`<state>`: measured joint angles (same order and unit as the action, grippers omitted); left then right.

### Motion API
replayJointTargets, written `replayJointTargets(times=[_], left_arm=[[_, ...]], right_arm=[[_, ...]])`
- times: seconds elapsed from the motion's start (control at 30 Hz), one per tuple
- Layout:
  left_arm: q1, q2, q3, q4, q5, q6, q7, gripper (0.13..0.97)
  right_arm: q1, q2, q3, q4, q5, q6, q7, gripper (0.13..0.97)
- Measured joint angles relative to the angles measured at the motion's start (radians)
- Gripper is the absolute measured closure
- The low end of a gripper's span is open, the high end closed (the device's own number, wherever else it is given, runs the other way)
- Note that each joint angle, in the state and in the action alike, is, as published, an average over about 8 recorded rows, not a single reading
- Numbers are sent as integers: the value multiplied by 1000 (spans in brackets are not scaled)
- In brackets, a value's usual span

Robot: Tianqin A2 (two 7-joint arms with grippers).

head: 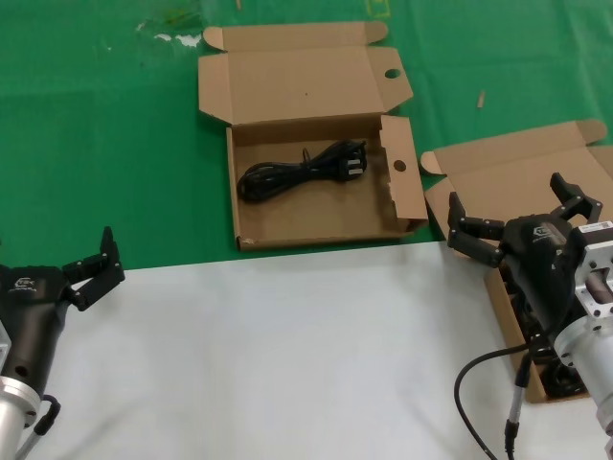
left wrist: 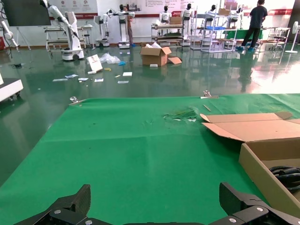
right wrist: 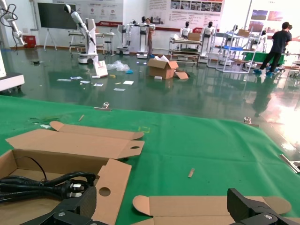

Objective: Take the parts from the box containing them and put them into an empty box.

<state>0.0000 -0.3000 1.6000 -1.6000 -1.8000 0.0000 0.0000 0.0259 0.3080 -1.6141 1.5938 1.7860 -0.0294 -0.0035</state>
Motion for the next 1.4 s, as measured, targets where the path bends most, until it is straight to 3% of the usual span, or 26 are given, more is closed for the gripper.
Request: replayJointTargets(times=[1.4], left_arm=[[0, 0, 0, 0, 0, 0, 0, 132]], right_arm=[[0, 0, 0, 0, 0, 0, 0, 129]])
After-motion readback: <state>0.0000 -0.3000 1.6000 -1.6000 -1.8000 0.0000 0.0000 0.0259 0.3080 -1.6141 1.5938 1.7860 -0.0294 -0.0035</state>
